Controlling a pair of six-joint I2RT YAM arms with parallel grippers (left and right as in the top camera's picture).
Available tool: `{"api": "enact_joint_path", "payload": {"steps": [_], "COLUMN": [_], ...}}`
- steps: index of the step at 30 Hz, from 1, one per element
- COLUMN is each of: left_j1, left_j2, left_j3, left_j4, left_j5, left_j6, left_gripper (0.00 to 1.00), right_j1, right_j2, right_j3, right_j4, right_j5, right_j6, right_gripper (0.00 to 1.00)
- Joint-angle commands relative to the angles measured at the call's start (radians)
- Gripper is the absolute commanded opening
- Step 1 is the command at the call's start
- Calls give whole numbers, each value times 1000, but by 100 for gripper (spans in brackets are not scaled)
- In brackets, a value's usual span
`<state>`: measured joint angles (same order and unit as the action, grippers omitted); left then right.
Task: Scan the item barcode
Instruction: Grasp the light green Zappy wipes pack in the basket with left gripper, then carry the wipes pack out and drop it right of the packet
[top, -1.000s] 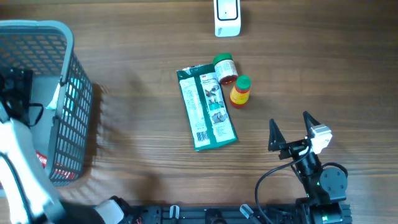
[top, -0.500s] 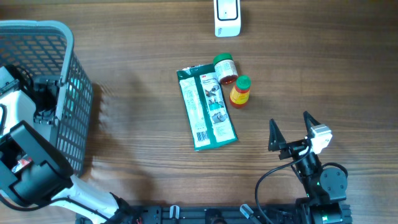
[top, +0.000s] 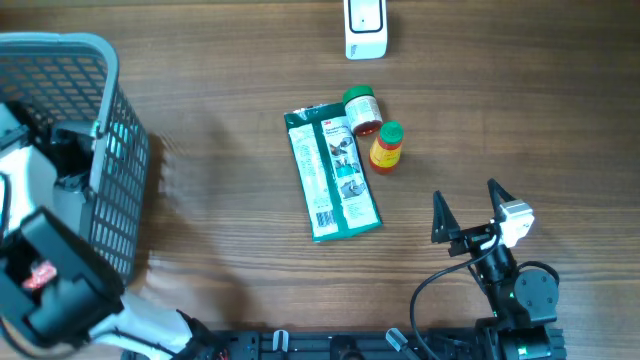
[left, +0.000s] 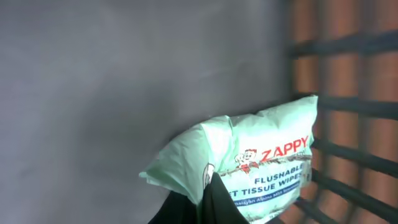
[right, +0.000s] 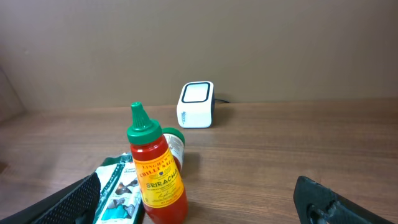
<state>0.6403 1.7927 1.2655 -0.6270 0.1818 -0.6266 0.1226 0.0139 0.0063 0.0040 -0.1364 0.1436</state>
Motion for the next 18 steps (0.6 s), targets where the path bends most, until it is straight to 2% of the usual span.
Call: {"api": "enact_joint_path", "payload": {"steps": [1, 6, 10, 15, 18], "left_j1": [45, 42, -6, -213, -407], "left_j2": [-279, -580, -794, -898, -882], "left_j3": [6, 6, 6, 6, -26], "left_j4": [2, -20, -45, -233, -253], "left_j5": [32, 56, 225, 228, 196], "left_j6": [8, -67, -70, -70, -127], "left_gripper": [4, 4, 4, 4, 4], "right_j1": [-1, -1, -1, -1, -1], "right_j2": [-4, -4, -4, -4, -4], "right_j3": [-1, -1, -1, -1, -1], "right_j4": [3, 3, 3, 3, 3], "right_j5": [10, 10, 10, 10, 10], "right_j6": [-12, -12, -12, -12, -12], "right_gripper": [100, 100, 100, 100, 100]}}
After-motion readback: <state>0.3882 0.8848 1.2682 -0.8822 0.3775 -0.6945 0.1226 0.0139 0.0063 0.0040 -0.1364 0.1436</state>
